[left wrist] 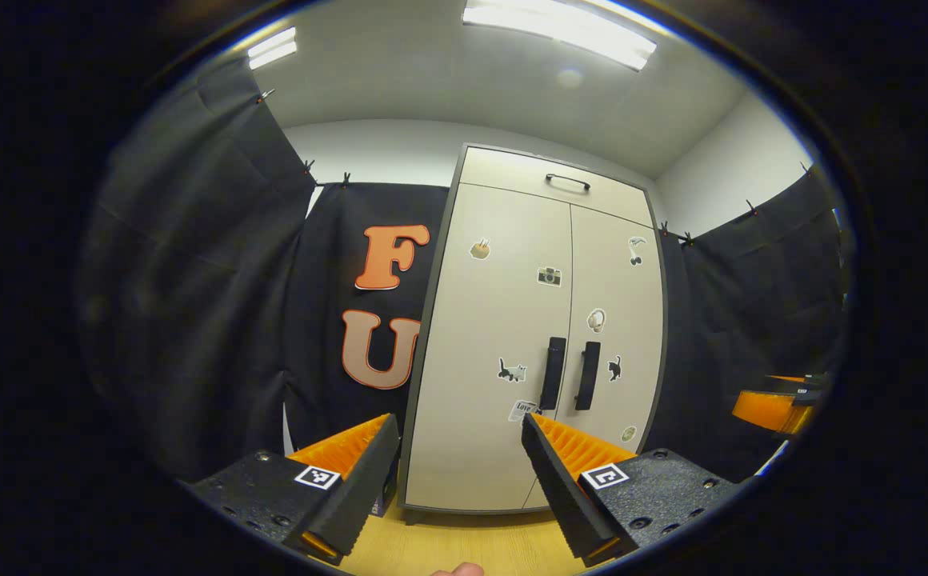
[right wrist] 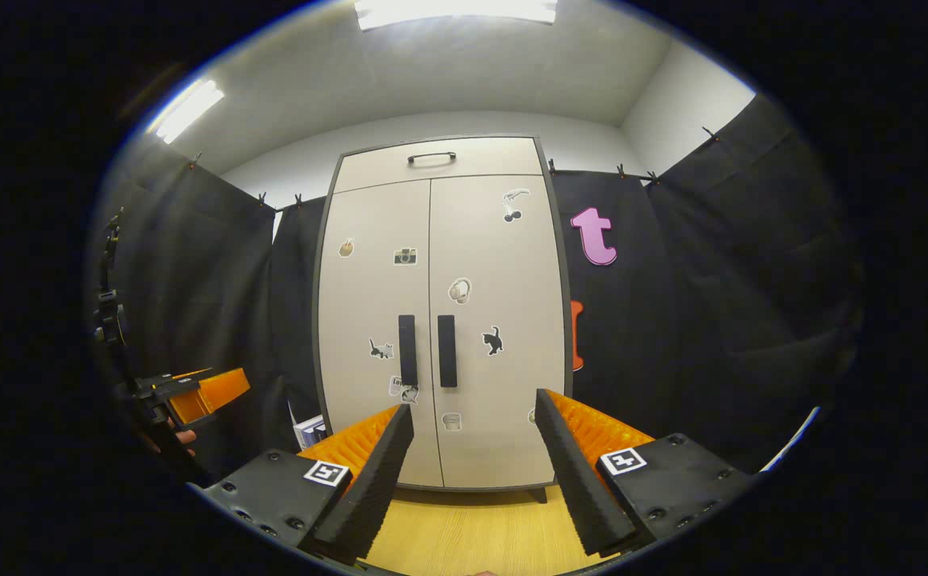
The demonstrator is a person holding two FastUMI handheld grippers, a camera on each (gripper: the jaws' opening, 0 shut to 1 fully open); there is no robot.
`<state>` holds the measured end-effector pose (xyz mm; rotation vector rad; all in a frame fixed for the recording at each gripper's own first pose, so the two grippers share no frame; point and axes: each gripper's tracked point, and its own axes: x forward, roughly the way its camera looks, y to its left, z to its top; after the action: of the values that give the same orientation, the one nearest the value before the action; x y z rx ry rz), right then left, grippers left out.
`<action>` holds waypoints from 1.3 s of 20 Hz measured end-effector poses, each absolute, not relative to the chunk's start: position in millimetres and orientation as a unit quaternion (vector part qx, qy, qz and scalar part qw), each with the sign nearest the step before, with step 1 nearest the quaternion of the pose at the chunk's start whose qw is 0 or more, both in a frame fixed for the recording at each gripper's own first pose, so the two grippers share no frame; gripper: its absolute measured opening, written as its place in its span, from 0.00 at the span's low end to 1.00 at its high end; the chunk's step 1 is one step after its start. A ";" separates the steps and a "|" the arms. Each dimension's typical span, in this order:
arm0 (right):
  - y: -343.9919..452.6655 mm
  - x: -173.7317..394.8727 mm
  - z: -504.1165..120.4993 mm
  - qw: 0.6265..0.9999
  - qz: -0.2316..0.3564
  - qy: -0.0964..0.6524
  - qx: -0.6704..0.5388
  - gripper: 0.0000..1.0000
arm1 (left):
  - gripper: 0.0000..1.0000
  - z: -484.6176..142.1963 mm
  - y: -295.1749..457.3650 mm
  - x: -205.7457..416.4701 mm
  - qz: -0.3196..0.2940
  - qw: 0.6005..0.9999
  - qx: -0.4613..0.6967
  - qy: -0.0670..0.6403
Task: Open the right door of the double-door shoe cabinet with the right hand, and open the left door with the left hand.
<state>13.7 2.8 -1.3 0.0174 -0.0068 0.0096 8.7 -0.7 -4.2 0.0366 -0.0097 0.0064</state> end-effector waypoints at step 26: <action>8.0 38.2 -14.5 1.000 0.004 0.011 0.022 0.98 | 0.94 -12.4 14.5 19.6 0.017 0.999 0.030 -0.017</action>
<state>38.2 8.0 -14.5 0.0437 0.0226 0.0080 19.6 14.5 -12.4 0.0602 -0.0337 0.0341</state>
